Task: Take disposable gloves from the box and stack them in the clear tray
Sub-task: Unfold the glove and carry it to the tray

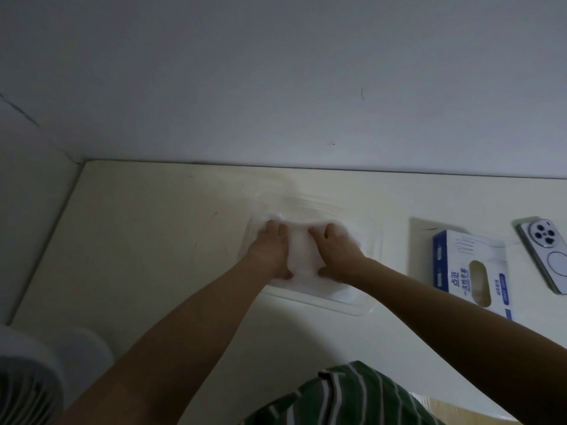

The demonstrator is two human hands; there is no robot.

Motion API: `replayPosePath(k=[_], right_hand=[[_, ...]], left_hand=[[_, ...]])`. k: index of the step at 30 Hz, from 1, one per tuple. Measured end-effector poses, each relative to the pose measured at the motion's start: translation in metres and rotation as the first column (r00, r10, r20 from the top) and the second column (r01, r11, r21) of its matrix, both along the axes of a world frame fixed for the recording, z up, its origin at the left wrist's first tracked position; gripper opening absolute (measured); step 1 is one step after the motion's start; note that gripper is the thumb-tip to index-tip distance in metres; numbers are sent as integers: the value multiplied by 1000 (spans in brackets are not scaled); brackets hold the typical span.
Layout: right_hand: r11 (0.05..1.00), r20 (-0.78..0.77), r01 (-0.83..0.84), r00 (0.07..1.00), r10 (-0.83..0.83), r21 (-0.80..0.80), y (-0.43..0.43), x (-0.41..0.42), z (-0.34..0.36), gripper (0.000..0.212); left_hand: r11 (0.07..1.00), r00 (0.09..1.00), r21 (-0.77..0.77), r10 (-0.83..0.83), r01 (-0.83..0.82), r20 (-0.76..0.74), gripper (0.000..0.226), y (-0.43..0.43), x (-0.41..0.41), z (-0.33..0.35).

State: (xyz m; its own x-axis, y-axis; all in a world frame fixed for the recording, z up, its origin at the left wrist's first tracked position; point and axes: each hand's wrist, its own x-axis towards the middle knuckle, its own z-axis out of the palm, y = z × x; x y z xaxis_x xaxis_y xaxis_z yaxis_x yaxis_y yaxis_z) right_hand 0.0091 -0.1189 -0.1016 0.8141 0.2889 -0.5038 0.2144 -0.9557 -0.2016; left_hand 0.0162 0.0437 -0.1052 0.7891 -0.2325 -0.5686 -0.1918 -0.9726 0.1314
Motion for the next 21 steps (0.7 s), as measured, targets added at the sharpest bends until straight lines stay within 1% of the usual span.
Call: replayPosePath(k=[2,5,8,10,14,16,18,19,21], right_hand=[[997,-55,-42,998,38,-72,1,-3,-2,109],[990,-70,-77,995,68,-122,6,-4,-7,121],[990,-85,-82,994,72,-117,8,2,-11,125],[987,-79,-97,993,87,-127,7,9,-12,126],[979,-74,-155,986,147,-133,5,17,-14,128],[975,-86,-177,982,166,-138,3,17,-13,129],[966,-102,-214,974,200,-147,2,16,-9,127],[961,-109,-236,969,221,-144,1,16,-4,121],[970,-122,-232,967,222,-77,-2,16,10,99]], left_hand=[[999,1000,33,-14,14,-17,117,-2,0,-3],[999,999,46,1,1,-50,125,-4,2,-7],[998,998,55,27,-23,-64,127,-6,3,-9],[998,999,58,34,-32,-42,123,-9,1,-9],[984,985,58,169,-167,-32,121,-15,-5,-9],[985,987,70,160,-159,-19,120,-16,-6,-8],[987,990,93,135,-130,-45,118,-16,-6,-4],[985,986,94,150,-143,-68,116,-17,-6,-2],[977,973,76,205,-198,-103,105,-18,-5,6]])
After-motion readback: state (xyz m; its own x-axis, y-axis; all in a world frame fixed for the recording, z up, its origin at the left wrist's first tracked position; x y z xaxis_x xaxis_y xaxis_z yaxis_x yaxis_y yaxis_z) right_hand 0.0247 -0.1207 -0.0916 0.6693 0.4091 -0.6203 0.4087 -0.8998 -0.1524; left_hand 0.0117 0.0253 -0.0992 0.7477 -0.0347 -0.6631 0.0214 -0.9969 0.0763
